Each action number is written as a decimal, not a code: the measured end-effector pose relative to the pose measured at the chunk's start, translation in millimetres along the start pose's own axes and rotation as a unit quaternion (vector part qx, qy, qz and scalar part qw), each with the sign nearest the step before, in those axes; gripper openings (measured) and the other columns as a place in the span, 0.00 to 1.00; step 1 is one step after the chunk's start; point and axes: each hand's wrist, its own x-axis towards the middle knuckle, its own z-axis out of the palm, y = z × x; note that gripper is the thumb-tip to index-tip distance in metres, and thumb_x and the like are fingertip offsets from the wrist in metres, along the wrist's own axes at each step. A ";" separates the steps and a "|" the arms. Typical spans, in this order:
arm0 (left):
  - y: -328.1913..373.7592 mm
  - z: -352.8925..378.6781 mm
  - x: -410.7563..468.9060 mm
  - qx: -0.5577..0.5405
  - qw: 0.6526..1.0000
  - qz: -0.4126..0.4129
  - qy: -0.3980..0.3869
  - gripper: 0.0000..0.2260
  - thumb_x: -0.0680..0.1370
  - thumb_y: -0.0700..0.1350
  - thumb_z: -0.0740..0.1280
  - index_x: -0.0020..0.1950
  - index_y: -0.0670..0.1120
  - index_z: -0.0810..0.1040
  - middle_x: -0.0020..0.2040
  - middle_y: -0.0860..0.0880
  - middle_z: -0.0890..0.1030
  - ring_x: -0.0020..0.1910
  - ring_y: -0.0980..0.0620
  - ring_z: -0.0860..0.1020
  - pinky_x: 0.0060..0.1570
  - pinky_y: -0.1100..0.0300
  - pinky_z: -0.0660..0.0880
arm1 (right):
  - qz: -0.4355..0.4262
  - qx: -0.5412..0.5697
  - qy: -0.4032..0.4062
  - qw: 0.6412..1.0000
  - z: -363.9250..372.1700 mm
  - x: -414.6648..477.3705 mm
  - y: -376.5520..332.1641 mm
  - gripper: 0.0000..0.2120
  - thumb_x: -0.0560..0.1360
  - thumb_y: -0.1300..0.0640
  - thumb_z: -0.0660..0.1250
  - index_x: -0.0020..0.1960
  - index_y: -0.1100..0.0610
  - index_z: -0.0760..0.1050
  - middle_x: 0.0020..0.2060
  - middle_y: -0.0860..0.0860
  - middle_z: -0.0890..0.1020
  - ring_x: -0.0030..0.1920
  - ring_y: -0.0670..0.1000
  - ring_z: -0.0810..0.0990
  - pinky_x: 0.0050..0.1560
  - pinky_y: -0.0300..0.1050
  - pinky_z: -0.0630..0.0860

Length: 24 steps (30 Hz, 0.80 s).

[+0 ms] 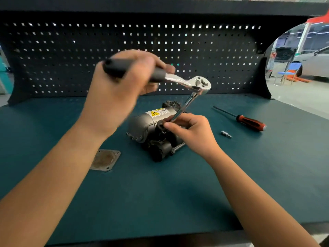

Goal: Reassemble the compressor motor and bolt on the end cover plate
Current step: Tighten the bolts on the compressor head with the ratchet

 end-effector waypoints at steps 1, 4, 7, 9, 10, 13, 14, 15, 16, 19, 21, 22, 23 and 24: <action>3.8 5.2 -7.1 0.057 0.998 0.040 -0.010 0.08 0.74 0.49 0.62 0.42 0.54 0.82 0.45 0.52 0.85 0.50 0.51 0.82 0.48 0.54 0.79 | 0.001 -0.001 0.007 1.000 -0.2 -0.4 0.0 0.04 0.70 0.60 0.73 0.44 0.59 0.83 0.35 0.47 0.84 0.38 0.42 0.81 0.53 0.50 0.77; 5.4 15.9 -19.0 0.082 0.995 0.054 -0.009 0.08 0.74 0.49 0.63 0.43 0.53 0.82 0.45 0.52 0.85 0.49 0.50 0.82 0.47 0.50 0.79 | 0.008 0.015 0.011 1.000 -0.2 -1.5 0.4 0.02 0.69 0.60 0.74 0.42 0.57 0.83 0.34 0.46 0.83 0.36 0.42 0.81 0.52 0.50 0.77; -2.0 14.3 -10.6 -0.022 0.999 -0.004 0.044 0.13 0.72 0.54 0.60 0.37 0.53 0.83 0.42 0.52 0.85 0.49 0.50 0.82 0.43 0.59 0.78 | 0.006 0.028 -0.001 1.000 -0.3 -0.8 1.8 0.07 0.69 0.60 0.74 0.38 0.49 0.80 0.32 0.41 0.82 0.35 0.39 0.80 0.43 0.36 0.75; -8.1 9.3 -2.9 -0.059 0.994 -0.018 0.092 0.15 0.70 0.55 0.59 0.34 0.52 0.83 0.39 0.51 0.85 0.48 0.50 0.82 0.43 0.60 0.77 | 0.004 0.035 -0.013 0.999 0.2 0.9 2.2 0.08 0.70 0.61 0.73 0.38 0.49 0.80 0.32 0.41 0.82 0.35 0.37 0.80 0.41 0.31 0.73; -10.2 7.5 -0.8 -0.072 0.991 -0.019 0.110 0.15 0.69 0.56 0.59 0.33 0.52 0.82 0.38 0.51 0.85 0.48 0.50 0.83 0.44 0.59 0.78 | 0.003 0.041 -0.018 0.999 0.7 1.4 1.8 0.07 0.70 0.61 0.73 0.39 0.50 0.80 0.33 0.41 0.82 0.36 0.37 0.80 0.41 0.30 0.73; -13.6 6.6 0.9 -0.094 0.987 -0.018 0.126 0.16 0.69 0.57 0.59 0.32 0.51 0.82 0.36 0.51 0.84 0.47 0.51 0.83 0.43 0.59 0.78 | -0.003 0.056 -0.023 0.998 1.4 1.3 1.3 0.09 0.71 0.62 0.72 0.38 0.49 0.79 0.32 0.40 0.81 0.35 0.35 0.78 0.41 0.29 0.71; -13.4 7.5 0.4 -0.096 0.987 -0.017 0.126 0.17 0.69 0.58 0.59 0.32 0.51 0.82 0.36 0.51 0.84 0.46 0.51 0.83 0.43 0.59 0.79 | -0.007 0.056 -0.024 0.998 1.3 0.6 1.8 0.11 0.71 0.62 0.72 0.37 0.47 0.78 0.30 0.39 0.80 0.34 0.35 0.77 0.40 0.28 0.70; -13.6 8.3 -0.3 -0.098 0.987 -0.017 0.126 0.17 0.69 0.59 0.59 0.32 0.51 0.82 0.36 0.50 0.84 0.46 0.51 0.83 0.42 0.59 0.79 | -0.012 0.054 -0.026 0.998 1.8 -0.4 2.2 0.12 0.72 0.62 0.71 0.37 0.46 0.77 0.29 0.38 0.79 0.33 0.35 0.76 0.40 0.28 0.69; -14.0 8.8 -1.0 -0.099 0.987 -0.015 0.126 0.18 0.69 0.60 0.58 0.32 0.51 0.82 0.36 0.50 0.84 0.46 0.50 0.83 0.42 0.59 0.79 | -0.015 0.049 -0.027 0.998 2.7 -1.2 2.8 0.12 0.72 0.62 0.71 0.37 0.46 0.77 0.29 0.38 0.79 0.33 0.35 0.75 0.40 0.28 0.69; -15.0 9.0 -1.8 -0.108 0.986 -0.010 0.127 0.18 0.69 0.60 0.58 0.33 0.50 0.80 0.37 0.49 0.84 0.46 0.49 0.83 0.41 0.58 0.79 | -0.016 0.043 -0.023 0.999 6.3 -2.8 3.4 0.03 0.74 0.61 0.70 0.43 0.55 0.81 0.36 0.45 0.83 0.38 0.39 0.77 0.42 0.32 0.72; -15.3 8.5 -2.0 -0.106 0.987 -0.010 0.124 0.18 0.69 0.60 0.58 0.33 0.50 0.81 0.38 0.49 0.84 0.46 0.49 0.83 0.41 0.58 0.79 | -0.020 0.026 -0.014 0.999 7.2 -4.4 3.7 0.02 0.73 0.61 0.70 0.46 0.59 0.81 0.39 0.48 0.83 0.41 0.42 0.79 0.45 0.34 0.72; -15.1 7.9 -2.0 -0.103 0.987 -0.011 0.121 0.18 0.69 0.60 0.58 0.33 0.50 0.81 0.38 0.49 0.85 0.46 0.50 0.83 0.41 0.59 0.79 | -0.023 0.012 -0.016 1.000 7.2 -5.5 4.2 0.04 0.72 0.61 0.71 0.47 0.59 0.81 0.40 0.48 0.84 0.43 0.43 0.79 0.47 0.33 0.72; -14.9 7.0 -1.8 -0.100 0.988 -0.012 0.118 0.18 0.69 0.60 0.58 0.33 0.51 0.82 0.38 0.49 0.85 0.46 0.50 0.83 0.42 0.59 0.79 | -0.026 -0.008 -0.022 0.999 7.7 -6.8 4.9 0.07 0.71 0.60 0.72 0.49 0.60 0.81 0.43 0.49 0.84 0.46 0.45 0.79 0.48 0.32 0.71; -14.9 5.9 -1.6 -0.097 0.989 -0.012 0.114 0.18 0.70 0.60 0.58 0.33 0.51 0.82 0.39 0.50 0.85 0.46 0.50 0.83 0.42 0.59 0.79 | -0.029 -0.032 -0.031 0.999 8.9 -8.1 6.1 0.12 0.70 0.58 0.74 0.52 0.60 0.79 0.48 0.49 0.83 0.50 0.45 0.78 0.51 0.30 0.69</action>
